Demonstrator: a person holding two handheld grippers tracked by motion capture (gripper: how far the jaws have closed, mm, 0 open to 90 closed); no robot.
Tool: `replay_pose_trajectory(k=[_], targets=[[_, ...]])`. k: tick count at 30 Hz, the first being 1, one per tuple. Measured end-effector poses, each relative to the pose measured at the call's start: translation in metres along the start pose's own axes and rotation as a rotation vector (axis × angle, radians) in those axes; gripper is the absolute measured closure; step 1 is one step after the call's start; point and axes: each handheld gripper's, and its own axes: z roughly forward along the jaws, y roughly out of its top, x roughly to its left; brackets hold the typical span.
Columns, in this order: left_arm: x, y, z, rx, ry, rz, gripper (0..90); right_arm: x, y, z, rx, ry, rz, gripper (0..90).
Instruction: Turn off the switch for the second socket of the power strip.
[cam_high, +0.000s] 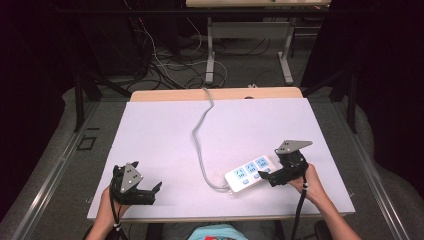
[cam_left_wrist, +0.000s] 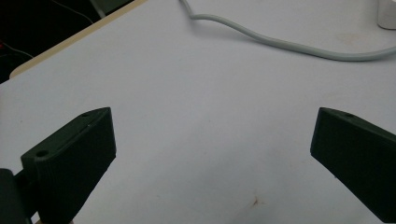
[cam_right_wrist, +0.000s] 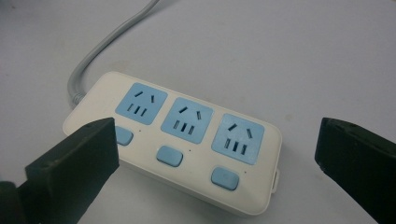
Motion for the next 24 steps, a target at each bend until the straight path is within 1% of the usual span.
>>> replay_pose_trajectory(k=[3, 4, 5, 6, 9, 12, 15, 18, 20, 23, 24], targets=[[0.001, 0.000, 0.000, -0.001, 0.001, 0.002, 0.0, -0.001, -0.003, -0.004, -0.007, -0.015, 0.007, 0.0], [0.001, 0.000, 0.000, 0.002, -0.001, 0.002, 0.0, -0.001, -0.004, -0.005, -0.006, -0.011, 0.013, 0.0], [0.000, 0.000, 0.000, 0.001, 0.001, 0.001, 0.0, -0.001, -0.005, -0.007, -0.014, -0.022, 0.020, 0.0], [0.000, 0.000, 0.000, 0.001, 0.001, 0.001, 0.0, -0.002, -0.006, -0.008, -0.019, -0.024, 0.016, 0.0], [0.000, 0.000, 0.000, 0.001, 0.003, 0.001, 0.0, -0.003, -0.008, -0.013, -0.019, -0.033, 0.029, 0.0], [0.000, 0.000, 0.000, 0.001, 0.002, 0.000, 0.0, -0.004, -0.011, -0.016, -0.017, -0.038, 0.025, 0.0], [0.000, 0.000, 0.000, 0.001, 0.002, 0.001, 0.0, -0.004, -0.015, -0.018, -0.020, -0.054, 0.030, 0.0], [0.000, 0.000, 0.000, -0.002, 0.005, 0.003, 0.0, -0.004, -0.019, -0.023, -0.013, -0.057, 0.038, 0.0], [0.000, 0.000, 0.000, 0.004, 0.001, 0.002, 0.0, -0.004, -0.022, -0.025, -0.024, -0.063, 0.042, 0.0], [0.000, 0.000, 0.000, 0.004, 0.002, 0.002, 0.0, -0.005, -0.026, -0.028, -0.019, -0.079, 0.048, 0.0], [0.000, 0.000, 0.000, 0.005, 0.000, 0.002, 0.0, -0.005, -0.028, -0.028, -0.025, -0.079, 0.046, 0.0]])
